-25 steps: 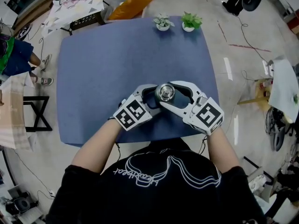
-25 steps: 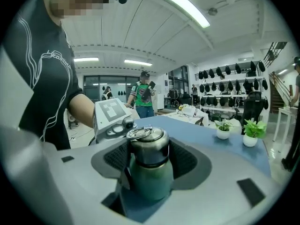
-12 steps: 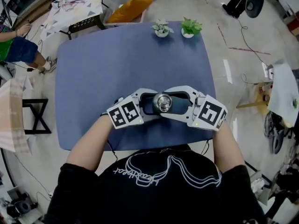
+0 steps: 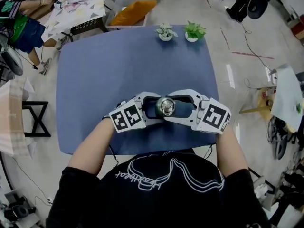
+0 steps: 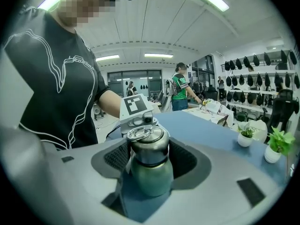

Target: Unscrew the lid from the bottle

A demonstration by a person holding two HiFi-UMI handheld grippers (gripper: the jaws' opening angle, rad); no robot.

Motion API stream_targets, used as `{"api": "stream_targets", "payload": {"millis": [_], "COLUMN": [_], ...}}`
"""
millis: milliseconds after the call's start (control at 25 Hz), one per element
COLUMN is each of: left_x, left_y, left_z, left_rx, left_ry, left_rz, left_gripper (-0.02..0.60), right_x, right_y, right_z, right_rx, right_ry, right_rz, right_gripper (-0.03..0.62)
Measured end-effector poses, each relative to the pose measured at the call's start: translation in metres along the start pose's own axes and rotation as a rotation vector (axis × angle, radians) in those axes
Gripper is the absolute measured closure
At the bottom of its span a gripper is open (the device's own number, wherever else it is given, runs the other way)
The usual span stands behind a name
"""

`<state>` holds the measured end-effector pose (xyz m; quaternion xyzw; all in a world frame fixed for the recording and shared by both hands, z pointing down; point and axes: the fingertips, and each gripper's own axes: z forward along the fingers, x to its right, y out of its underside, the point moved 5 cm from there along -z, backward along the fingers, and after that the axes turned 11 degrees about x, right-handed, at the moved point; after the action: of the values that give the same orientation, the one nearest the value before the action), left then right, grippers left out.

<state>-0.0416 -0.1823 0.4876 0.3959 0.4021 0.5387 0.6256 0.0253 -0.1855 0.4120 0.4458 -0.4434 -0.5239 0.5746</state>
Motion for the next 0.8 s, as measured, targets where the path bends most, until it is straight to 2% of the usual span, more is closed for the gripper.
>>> {"api": "stream_targets", "payload": {"millis": [360, 480, 600, 760, 800], "left_x": [0.010, 0.016, 0.027, 0.048, 0.055], "left_y": [0.000, -0.008, -0.024, -0.055, -0.062], "left_z": [-0.035, -0.057, -0.083, -0.112, -0.117], "left_rx": [0.094, 0.164, 0.286, 0.438, 0.469], "left_ry": [-0.138, -0.233, -0.347, -0.477, -0.503], "left_rz": [-0.090, -0.136, -0.204, -0.261, -0.280], "left_gripper": [0.258, 0.259, 0.272, 0.502, 0.525], "right_x": [-0.004, -0.007, -0.013, -0.032, -0.039], "right_y": [-0.014, -0.025, -0.042, -0.060, -0.064], "right_z": [-0.006, -0.012, -0.023, -0.045, -0.051], "right_rx": [0.089, 0.161, 0.256, 0.342, 0.355], "right_ry": [0.094, 0.163, 0.264, 0.413, 0.443], "right_rz": [0.017, 0.021, 0.036, 0.064, 0.070], "right_gripper": [0.333, 0.333, 0.333, 0.333, 0.333]}}
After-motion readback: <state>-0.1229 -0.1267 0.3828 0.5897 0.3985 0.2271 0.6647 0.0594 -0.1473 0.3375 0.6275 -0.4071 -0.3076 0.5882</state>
